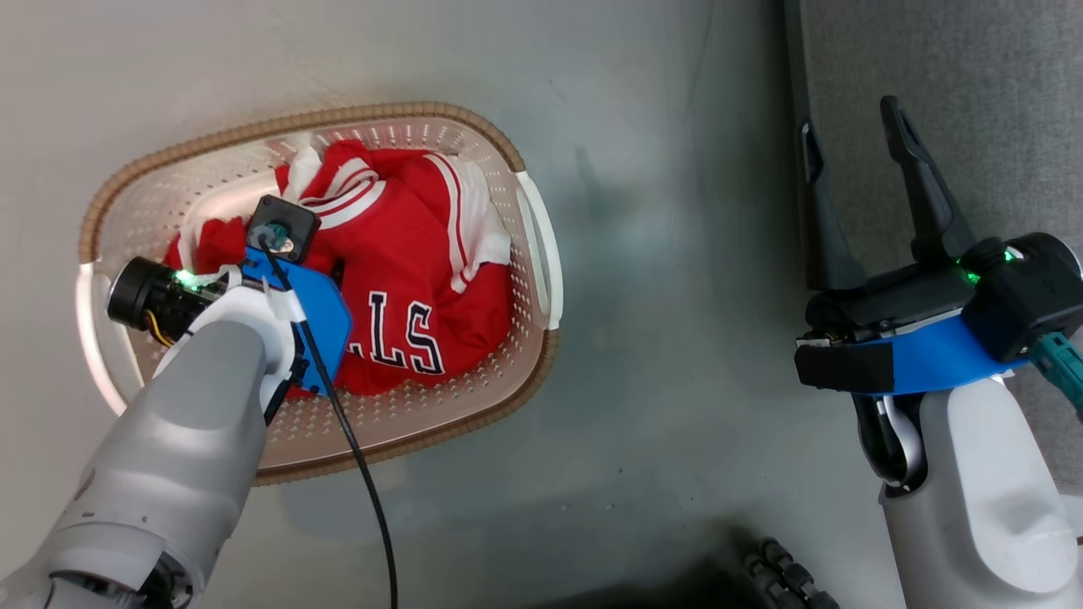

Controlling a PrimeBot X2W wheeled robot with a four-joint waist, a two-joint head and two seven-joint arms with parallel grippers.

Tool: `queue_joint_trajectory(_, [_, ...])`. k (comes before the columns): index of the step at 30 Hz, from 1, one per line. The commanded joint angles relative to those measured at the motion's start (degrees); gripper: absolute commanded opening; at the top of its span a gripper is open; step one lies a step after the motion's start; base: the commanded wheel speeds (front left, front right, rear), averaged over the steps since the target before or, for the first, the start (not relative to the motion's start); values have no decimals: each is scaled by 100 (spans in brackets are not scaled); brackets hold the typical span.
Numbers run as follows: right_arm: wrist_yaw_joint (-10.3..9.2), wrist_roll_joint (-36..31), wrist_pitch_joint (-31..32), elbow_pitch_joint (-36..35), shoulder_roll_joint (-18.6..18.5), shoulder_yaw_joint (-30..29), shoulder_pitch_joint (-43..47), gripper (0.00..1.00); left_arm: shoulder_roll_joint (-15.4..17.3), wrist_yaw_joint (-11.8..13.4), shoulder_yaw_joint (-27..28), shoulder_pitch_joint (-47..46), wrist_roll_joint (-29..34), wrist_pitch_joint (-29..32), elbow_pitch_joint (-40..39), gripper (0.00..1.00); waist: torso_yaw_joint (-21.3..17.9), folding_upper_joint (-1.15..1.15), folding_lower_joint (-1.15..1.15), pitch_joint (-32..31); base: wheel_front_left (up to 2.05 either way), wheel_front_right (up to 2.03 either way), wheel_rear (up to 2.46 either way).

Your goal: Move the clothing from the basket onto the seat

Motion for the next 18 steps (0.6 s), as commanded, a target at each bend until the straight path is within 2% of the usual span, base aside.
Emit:
queue_joint_trajectory(1, [1,-4,-22,-41,-15,-9,-75,100,-20,-3,-28,-134,-50,57,5,100,-47,0,-1,162,0,0,0])
queue_joint_trajectory(11, [1,51,-22,-162,-14,-46,-77,100,-118,-4,-421,-221,-312,265,61,100,-97,0,-1,469,0,0,0])
queue_joint_trajectory(12, [1,51,-22,-168,-14,-56,-83,100,-99,-4,-477,-240,-316,251,64,66,-99,0,-1,480,0,0,0])
queue_joint_trajectory(13, [1,58,-22,-172,-14,-65,-91,100,-75,-4,-509,-257,-338,223,70,7,-98,0,-1,491,0,0,0])
queue_joint_trajectory(14, [1,59,-22,-177,-14,-74,-96,100,-74,-4,-538,-259,-363,207,78,0,-94,0,-1,495,0,0,0])
queue_joint_trajectory(18, [1,49,-22,-172,-14,-80,-110,100,-68,-4,-724,-256,-398,125,39,0,-79,0,-1,468,0,0,0])
